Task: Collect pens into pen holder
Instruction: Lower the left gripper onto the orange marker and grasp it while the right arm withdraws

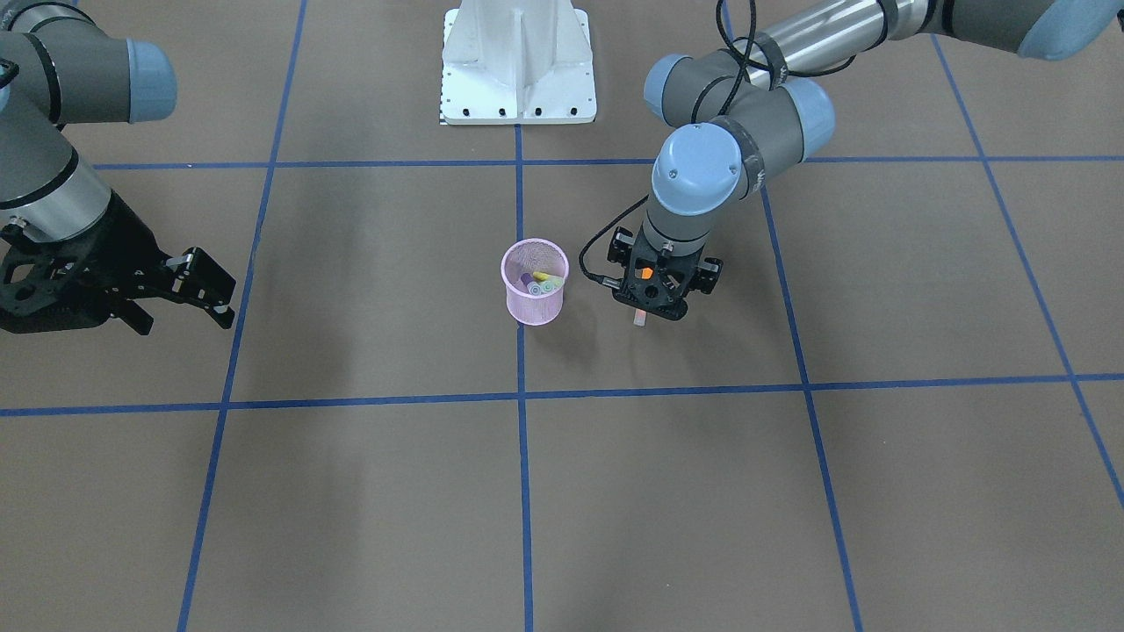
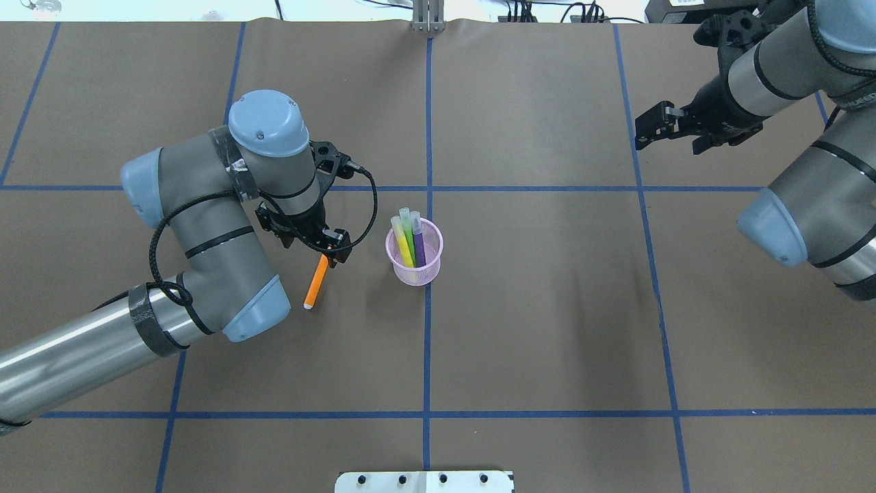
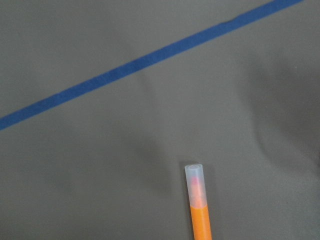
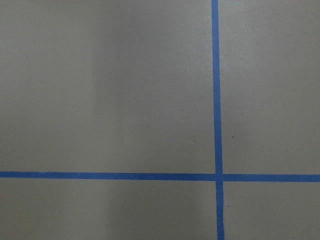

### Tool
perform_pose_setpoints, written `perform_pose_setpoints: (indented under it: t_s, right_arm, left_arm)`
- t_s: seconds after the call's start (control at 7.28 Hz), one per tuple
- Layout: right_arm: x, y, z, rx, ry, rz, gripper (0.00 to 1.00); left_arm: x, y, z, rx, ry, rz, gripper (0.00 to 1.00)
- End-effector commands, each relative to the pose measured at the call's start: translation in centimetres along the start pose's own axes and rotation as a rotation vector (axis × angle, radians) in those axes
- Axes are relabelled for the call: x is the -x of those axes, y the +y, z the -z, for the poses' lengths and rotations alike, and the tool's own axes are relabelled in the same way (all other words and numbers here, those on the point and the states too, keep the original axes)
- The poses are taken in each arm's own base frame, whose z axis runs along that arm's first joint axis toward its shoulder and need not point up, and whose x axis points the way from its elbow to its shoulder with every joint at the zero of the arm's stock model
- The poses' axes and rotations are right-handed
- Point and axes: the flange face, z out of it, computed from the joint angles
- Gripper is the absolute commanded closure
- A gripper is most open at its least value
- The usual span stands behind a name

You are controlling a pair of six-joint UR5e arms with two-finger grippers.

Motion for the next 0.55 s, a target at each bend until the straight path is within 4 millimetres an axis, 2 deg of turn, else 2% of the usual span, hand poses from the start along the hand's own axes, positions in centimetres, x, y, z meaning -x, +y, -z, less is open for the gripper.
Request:
perform_pose_setpoints:
  t_s: [0.0,0.41]
  right_arm:
    - [-0.3,0.0,-0.1,0.006,0.0,-0.002,0.0]
    - [-0.2,0.0,-0.1,0.0,0.0,0.002,0.0]
  left_arm:
    - [-0.6,0.2,-1.2,0.019,-0.003,-0.005,0.16]
    - [-1.0,-0.9,-1.9,0.032,-0.01,0.002,0.21]
